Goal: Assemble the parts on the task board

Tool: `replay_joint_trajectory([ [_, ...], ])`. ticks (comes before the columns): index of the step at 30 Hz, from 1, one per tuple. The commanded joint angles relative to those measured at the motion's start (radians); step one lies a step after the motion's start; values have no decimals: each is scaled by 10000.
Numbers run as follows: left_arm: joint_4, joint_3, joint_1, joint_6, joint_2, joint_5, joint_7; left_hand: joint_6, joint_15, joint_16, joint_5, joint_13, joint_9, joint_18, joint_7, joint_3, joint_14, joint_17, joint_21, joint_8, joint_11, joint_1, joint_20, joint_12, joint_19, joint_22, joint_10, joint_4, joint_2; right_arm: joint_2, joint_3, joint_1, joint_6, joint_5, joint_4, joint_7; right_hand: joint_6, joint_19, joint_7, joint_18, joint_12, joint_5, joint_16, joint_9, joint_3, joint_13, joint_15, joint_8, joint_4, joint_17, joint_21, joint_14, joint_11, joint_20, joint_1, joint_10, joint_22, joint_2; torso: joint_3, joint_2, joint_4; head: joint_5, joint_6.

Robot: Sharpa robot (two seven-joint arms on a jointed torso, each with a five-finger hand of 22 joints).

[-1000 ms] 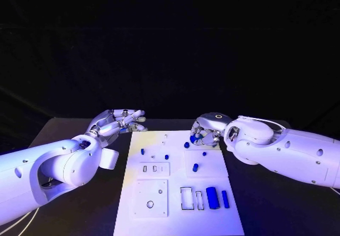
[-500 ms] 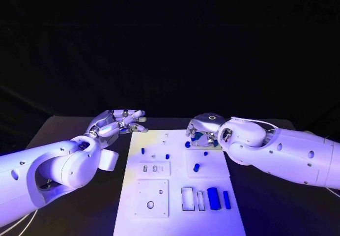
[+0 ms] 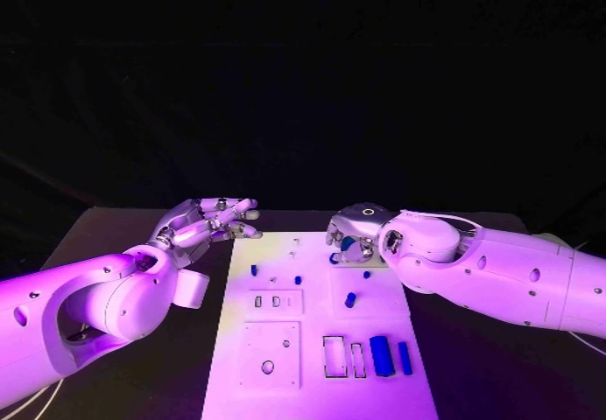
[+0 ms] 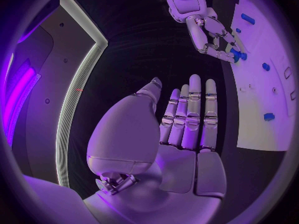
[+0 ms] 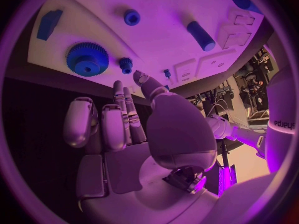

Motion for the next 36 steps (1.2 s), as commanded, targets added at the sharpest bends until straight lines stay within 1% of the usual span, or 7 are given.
replay_joint_trajectory([
  [1,45,13,24,247,7,120,53,0,17,36,17,-10,-10,29,101,-63,-93,17,39,-47,22,-81,1,-42,6,12,-31,-1,10,58,-7,-25,226,-341,-87,-71,55,69,5,-171,54,9,61,16,69,10,48,-48,25,15,57,505,4,-14,89,-50,43,14,-7,31,23,-9,-6],
  [5,46,19,26,256,12,136,44,-10,28,41,17,-13,-12,26,113,-64,-123,26,42,-64,32,-77,4,-60,-5,12,-43,-11,16,112,-17,-49,325,-384,-120,-94,78,74,7,-177,65,-34,90,21,94,12,51,-44,44,44,88,501,5,-10,90,-47,93,15,-6,36,7,16,-36],
  [10,33,23,31,269,8,134,25,-17,36,43,17,-15,-12,23,119,-64,-151,33,42,-78,39,-69,7,-74,-17,11,-52,-24,20,118,-22,-63,436,-402,-121,-125,178,95,-2,-191,97,-43,147,43,158,18,48,-6,70,105,158,498,-2,-6,116,-15,205,33,6,59,26,30,-88],
  [15,24,24,35,270,-2,136,19,-17,38,44,17,-15,-12,23,121,-65,-156,34,42,-80,41,-67,7,-76,-19,10,-53,-26,20,129,-25,-76,534,-411,-164,-145,251,98,-9,-196,121,-42,176,60,197,24,44,22,87,133,190,495,-13,-7,127,18,254,37,-6,69,29,52,-100],
  [26,30,25,44,300,-12,138,4,-20,44,47,17,-16,-12,21,125,-66,-177,40,41,-89,46,-64,10,-86,-30,9,-58,-34,23,177,-33,-101,624,-409,-344,-93,405,141,-53,-220,155,4,246,100,317,23,26,78,131,202,299,490,-42,-15,170,66,433,82,-2,107,71,35,-94],
  [31,32,27,53,304,-16,138,-6,-20,47,49,17,-16,-12,20,128,-65,-188,44,41,-94,48,-65,12,-91,-36,9,-60,-35,31,203,-36,-106,672,-405,-384,-63,467,161,-79,-231,169,26,269,119,392,19,13,98,151,220,349,486,-60,-22,198,98,515,117,-12,128,98,-18,-100],
  [36,44,29,61,326,-17,138,-86,-100,88,92,17,-28,-20,20,206,-73,-271,90,55,-185,106,-58,25,-174,-78,9,-143,-74,52,223,-44,-134,743,-392,-374,-28,488,151,-84,-229,164,26,277,126,415,12,10,103,169,224,349,484,-61,-25,192,95,513,128,-13,136,127,-37,-108],
])
